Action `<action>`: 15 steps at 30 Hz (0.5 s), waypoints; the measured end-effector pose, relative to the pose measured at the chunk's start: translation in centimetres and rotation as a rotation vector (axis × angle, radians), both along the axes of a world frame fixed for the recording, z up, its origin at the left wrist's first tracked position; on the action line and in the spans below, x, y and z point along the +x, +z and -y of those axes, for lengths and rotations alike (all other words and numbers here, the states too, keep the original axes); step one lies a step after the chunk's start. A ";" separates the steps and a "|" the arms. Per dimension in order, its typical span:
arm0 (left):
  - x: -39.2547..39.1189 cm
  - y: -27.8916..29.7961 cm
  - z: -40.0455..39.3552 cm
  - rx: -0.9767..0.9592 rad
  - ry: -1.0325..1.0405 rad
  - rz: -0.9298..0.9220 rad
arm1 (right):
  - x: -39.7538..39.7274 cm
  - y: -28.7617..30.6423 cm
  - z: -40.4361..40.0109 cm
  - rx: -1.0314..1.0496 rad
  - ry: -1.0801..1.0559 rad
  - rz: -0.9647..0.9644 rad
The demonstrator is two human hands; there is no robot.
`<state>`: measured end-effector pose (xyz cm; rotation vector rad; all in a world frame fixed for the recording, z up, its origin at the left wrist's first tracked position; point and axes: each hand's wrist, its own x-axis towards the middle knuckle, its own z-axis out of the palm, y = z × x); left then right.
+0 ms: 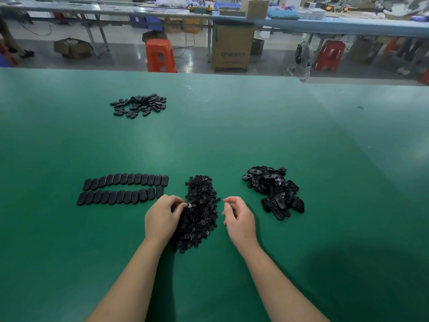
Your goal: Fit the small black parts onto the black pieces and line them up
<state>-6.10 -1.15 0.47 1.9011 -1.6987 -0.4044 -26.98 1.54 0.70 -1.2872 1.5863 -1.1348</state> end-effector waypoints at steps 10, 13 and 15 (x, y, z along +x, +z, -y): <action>-0.1 -0.4 -0.2 -0.071 0.040 -0.053 | -2.0 1.4 0.7 0.139 0.141 0.056; -0.2 -0.4 -0.5 -0.090 0.056 -0.074 | -4.9 2.2 1.1 0.062 0.063 -0.249; -0.3 -0.4 -0.6 -0.104 0.045 -0.069 | -7.1 2.5 1.1 0.004 -0.032 -0.502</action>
